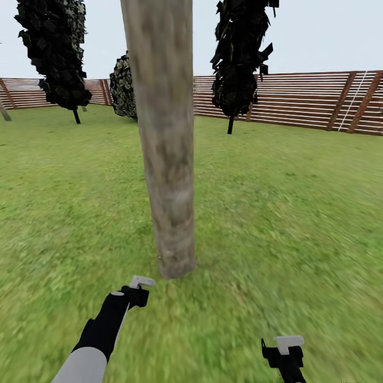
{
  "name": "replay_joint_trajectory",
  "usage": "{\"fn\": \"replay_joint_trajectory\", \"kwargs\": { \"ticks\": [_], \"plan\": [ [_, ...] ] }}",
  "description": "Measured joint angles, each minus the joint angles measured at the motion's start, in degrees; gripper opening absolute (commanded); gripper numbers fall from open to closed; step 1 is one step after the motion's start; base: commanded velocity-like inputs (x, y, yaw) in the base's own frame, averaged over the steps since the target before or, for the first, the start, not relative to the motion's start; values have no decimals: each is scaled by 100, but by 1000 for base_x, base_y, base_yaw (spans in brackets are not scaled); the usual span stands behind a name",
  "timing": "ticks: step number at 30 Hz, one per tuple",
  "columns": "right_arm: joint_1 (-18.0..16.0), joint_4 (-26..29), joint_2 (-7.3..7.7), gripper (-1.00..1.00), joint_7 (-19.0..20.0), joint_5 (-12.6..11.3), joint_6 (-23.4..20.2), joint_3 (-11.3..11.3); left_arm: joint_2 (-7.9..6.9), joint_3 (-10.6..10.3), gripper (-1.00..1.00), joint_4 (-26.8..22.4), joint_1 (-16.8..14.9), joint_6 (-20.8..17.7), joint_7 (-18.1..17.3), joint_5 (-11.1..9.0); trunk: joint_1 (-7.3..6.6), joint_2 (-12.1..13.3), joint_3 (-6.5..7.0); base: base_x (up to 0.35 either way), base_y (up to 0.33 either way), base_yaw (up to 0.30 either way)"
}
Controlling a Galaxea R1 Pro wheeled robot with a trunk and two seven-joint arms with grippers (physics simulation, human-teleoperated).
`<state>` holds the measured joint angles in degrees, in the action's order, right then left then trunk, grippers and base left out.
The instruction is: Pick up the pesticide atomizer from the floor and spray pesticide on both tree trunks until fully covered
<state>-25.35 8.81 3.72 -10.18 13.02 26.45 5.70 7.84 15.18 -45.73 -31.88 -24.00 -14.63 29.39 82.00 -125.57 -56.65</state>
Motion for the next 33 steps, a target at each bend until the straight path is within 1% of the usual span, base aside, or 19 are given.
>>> {"fn": "replay_joint_trajectory", "kwargs": {
  "ticks": [3,10,13,16,20,22,23,24,25,26,27,28,29,31,32,33],
  "plan": [
    [0,2,0,100,0,0,0,0,-8,3,-100,-8,1,0,0,1,2,0,0,-33,-261,-255],
    [0,-2,0,100,0,0,0,0,-11,9,-100,-18,1,0,0,0,4,0,0,-180,-228,-263],
    [0,-1,0,100,0,0,0,0,-19,12,-100,-18,-6,0,0,0,1,0,0,35,-265,-262],
    [0,3,0,100,0,0,0,0,-20,6,-100,-22,-6,0,0,-1,1,0,0,54,-262,-129],
    [-1,5,15,100,2,0,-1,1,-34,25,-100,-83,-6,-3,-1,3,2,0,0,7,-55,-16],
    [-1,5,23,100,2,0,-1,0,-49,120,-100,-136,-20,-20,0,-39,2,0,0,1,-5,-1],
    [-1,5,25,100,2,0,-1,0,-64,304,-100,-148,-70,-58,0,-61,2,0,0,0,-2,0],
    [-1,5,25,100,2,0,-1,0,-86,365,-100,-150,-82,-110,0,-73,2,0,0,0,0,0],
    [-1,5,25,100,2,0,-1,0,-213,436,-100,-157,-100,-279,-9,-49,2,0,0,0,0,0],
    [-1,5,25,100,2,0,-3,0,-326,454,-100,-164,-126,-393,-25,-69,2,0,0,0,0,0],
    [-1,5,25,100,2,0,-6,0,-486,469,-100,-173,-198,-555,-44,-73,2,0,0,0,0,0],
    [-1,5,26,100,2,0,-8,0,-606,469,-100,-178,-268,-721,-60,-86,2,0,0,0,0,0],
    [-1,5,26,100,2,0,-9,0,-620,459,-100,-179,-289,-777,-64,-125,2,0,0,0,0,0],
    [-1,5,24,100,2,0,-9,0,-575,438,-100,-180,-377,-839,-65,-146,2,0,0,0,0,0],
    [-1,5,23,100,2,0,-9,-3,-468,427,-100,-180,-483,-870,-66,-178,1,0,0,0,0,0],
    [-1,5,20,100,2,3,-10,-6,-329,421,-100,-176,-636,-995,-67,-177,1,0,1,0,0,0]
  ]
}}
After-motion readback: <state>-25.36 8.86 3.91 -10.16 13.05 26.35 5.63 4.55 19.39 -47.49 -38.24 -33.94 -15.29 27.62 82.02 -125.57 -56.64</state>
